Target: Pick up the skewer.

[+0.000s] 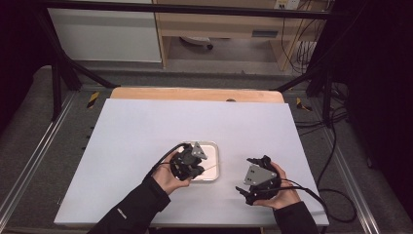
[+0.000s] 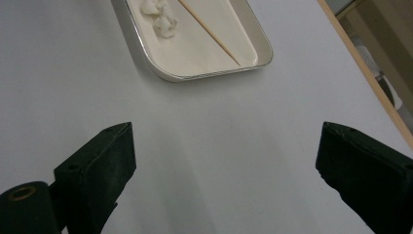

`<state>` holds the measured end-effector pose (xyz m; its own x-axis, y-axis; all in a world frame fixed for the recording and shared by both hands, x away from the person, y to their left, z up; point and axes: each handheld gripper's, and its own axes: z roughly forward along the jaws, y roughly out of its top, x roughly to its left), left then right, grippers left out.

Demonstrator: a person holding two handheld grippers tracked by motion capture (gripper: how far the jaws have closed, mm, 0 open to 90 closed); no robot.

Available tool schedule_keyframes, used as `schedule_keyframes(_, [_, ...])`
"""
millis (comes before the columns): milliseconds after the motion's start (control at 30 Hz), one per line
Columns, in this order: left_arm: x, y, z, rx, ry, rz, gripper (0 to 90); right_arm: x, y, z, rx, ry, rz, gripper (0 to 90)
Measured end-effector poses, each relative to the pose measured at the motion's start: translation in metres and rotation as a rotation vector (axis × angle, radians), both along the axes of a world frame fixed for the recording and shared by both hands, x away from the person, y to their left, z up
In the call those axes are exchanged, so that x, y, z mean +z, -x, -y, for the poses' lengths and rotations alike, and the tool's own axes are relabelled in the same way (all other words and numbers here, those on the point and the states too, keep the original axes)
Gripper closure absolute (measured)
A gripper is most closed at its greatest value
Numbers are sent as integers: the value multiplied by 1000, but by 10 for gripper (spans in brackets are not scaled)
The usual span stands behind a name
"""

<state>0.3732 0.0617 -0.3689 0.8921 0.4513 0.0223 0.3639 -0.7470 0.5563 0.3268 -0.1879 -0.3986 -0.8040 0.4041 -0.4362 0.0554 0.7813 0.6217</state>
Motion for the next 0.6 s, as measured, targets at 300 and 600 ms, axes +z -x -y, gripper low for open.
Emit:
schedule_keyframes(300, [7, 6, 31, -71, -21, -1, 891, 1, 1, -11, 99, 152, 116, 167])
schedule_keyframes(600, [8, 7, 49, -101, -35, -9, 891, -5, 3, -14, 209, 270, 199, 372])
